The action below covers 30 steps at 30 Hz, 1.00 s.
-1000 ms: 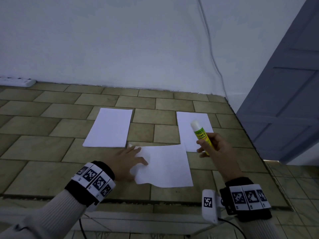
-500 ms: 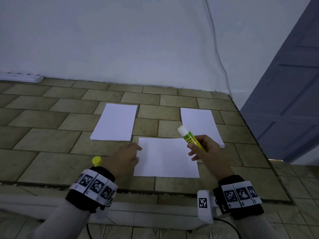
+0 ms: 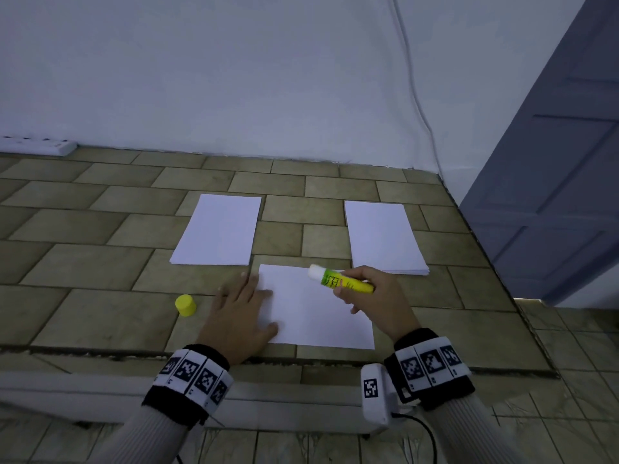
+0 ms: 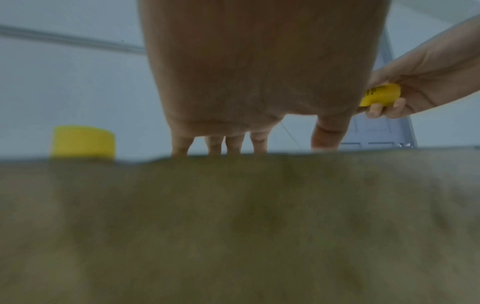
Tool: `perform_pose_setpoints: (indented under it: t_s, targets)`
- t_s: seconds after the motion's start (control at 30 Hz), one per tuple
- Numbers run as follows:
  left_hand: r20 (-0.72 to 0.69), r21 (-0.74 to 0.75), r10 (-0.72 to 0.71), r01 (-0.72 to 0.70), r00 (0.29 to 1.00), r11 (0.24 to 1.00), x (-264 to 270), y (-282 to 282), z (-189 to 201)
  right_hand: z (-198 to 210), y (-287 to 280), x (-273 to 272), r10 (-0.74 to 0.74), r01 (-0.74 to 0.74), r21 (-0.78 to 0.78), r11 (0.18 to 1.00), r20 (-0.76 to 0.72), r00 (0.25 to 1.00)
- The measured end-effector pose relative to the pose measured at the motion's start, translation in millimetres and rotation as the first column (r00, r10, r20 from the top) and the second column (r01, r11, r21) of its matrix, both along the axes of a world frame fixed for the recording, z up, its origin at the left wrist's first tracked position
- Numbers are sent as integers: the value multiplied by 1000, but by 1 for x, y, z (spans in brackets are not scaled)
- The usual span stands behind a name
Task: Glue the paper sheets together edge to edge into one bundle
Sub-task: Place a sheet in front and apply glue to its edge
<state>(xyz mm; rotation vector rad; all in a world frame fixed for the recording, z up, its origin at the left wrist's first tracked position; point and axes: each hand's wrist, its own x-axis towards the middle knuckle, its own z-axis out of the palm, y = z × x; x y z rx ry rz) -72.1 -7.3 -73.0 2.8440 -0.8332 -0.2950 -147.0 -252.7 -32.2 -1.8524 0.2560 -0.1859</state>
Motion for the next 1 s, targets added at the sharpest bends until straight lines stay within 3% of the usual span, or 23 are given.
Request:
perform_pose_setpoints:
  t_s: [0.17,0.43,0.63,1.0]
  targets:
    - [48,-97,-7,12,999,995,10,3,-12,-4,20,21,3,-4,-38,999,-25,1000]
    - [56,-233,7,7,998,973,8,5,-24,3,54,64,23,-15,-148,989,53,998]
    - [82,-287,0,23,997,958,10,6,-28,3,75,91,64,-62,-355,933,-5,998]
    - [142,-342,2,47,990,939,14,7,-34,3,96,112,191,-184,-488,853,-36,981]
